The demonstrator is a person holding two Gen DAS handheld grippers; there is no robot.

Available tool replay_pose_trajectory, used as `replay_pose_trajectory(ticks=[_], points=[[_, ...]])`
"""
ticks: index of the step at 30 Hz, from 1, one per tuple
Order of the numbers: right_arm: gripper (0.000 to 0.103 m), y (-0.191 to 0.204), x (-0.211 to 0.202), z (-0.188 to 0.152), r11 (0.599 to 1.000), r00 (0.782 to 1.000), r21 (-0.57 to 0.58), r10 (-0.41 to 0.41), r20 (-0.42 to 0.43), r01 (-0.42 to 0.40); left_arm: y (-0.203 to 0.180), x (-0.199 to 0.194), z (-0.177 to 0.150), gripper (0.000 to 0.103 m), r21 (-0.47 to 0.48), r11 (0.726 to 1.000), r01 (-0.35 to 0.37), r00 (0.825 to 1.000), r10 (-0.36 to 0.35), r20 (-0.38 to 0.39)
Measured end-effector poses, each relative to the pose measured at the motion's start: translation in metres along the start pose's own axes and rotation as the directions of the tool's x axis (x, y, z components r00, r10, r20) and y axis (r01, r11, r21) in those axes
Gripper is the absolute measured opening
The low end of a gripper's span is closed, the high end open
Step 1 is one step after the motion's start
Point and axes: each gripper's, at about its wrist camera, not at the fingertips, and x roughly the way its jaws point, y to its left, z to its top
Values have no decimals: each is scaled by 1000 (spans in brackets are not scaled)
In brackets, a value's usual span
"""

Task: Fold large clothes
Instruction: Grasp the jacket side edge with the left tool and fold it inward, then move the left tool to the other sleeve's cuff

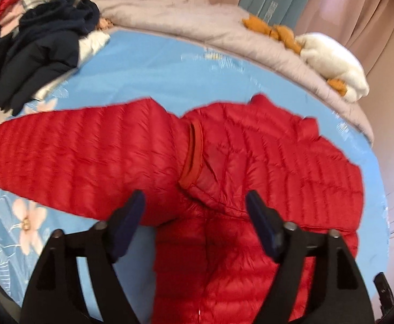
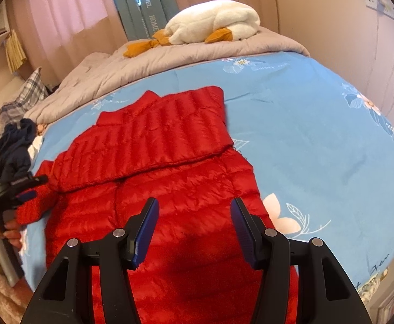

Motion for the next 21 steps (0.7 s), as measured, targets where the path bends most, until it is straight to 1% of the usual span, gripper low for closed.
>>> replay_pose_trajectory(ticks=[1, 2, 4, 5, 7, 9, 11, 14, 15, 16, 21], points=[[55, 3, -2, 0, 1000, 1000, -8, 1, 6, -1, 2, -9, 0, 87, -4, 1000, 5, 1000, -5, 17], [56, 6, -5, 1, 1000, 1000, -16, 2, 13, -2, 3, -18, 1, 88, -7, 1000, 9, 999, -9, 34], [65, 11, -9, 1, 1000, 999, -30, 6, 31, -5, 8, -41, -3, 95, -13, 1000, 18, 997, -17, 76], [67, 14, -11, 2, 999, 999, -38, 10, 39, -8, 10, -52, -5, 97, -17, 1000, 23, 995, -22, 97], [73, 22, -14, 4, 999, 999, -52, 19, 48, -16, 15, -73, -13, 103, -23, 999, 49, 989, -46, 144], [76, 29, -17, 5, 997, 998, -67, 35, 61, -31, 18, -88, -20, 103, -15, 998, 63, 984, -60, 169], [80, 38, -20, 6, 995, 996, -89, 55, 72, -48, 22, -99, -26, 103, -9, 998, 61, 981, -59, 185], [93, 51, -27, 6, 989, 990, -126, 95, 101, -82, 30, -112, -38, 103, -5, 998, 58, 976, -56, 213], [97, 57, -30, 6, 986, 988, -144, 107, 115, -90, 36, -115, -43, 103, -20, 998, 56, 975, -50, 216], [98, 63, -33, 5, 982, 985, -162, 117, 126, -96, 41, -117, -47, 103, -36, 998, 51, 976, -42, 215], [99, 86, -41, 6, 961, 971, -233, 189, 150, -151, 67, -112, -62, 103, -119, 993, 21, 983, 1, 185]])
